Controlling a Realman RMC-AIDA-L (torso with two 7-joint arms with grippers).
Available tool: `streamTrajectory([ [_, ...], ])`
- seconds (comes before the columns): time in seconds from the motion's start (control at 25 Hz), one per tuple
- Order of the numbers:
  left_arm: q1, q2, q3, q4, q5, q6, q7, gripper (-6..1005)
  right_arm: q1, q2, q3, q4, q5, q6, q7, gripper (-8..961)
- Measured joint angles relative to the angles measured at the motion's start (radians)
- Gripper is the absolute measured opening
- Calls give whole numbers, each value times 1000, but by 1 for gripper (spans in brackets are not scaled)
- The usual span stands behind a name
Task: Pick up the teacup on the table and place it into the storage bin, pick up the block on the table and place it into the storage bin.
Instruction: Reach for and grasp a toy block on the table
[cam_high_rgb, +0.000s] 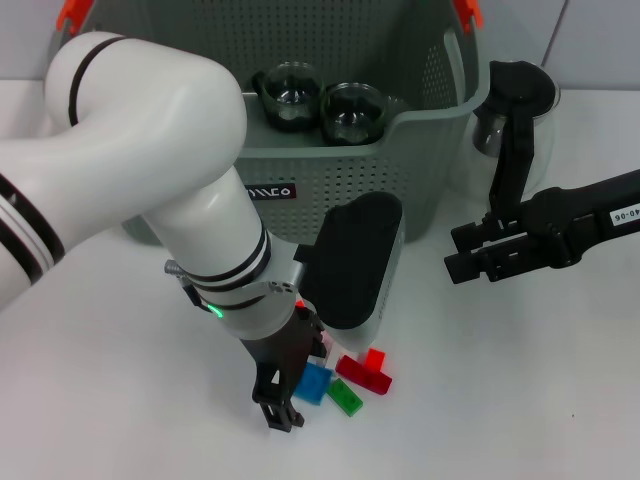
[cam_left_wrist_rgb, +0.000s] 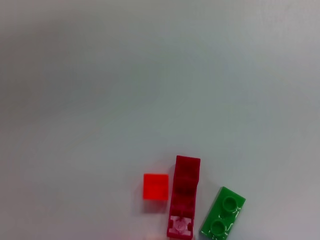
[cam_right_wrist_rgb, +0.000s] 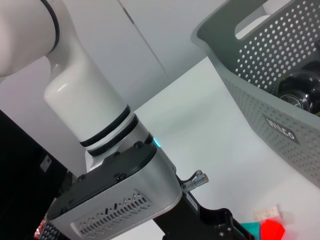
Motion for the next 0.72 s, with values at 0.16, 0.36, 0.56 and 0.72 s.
streamTrajectory([
  [0.16,0,0,1,0,-1,-2,-2,838,0,0,0,5,0,0,-2,704],
  [0.36,0,0,2,-2,0,-4,-10,838,-1,0,0,6,0,0,-2,704],
  [0.56,0,0,2,-2,1,-14,-24,838,-2,0,3,6,0,0,-4,703],
  [0.72,0,1,2,-2,1,-21,-25,698,-2,0,4,6,0,0,-4,703],
])
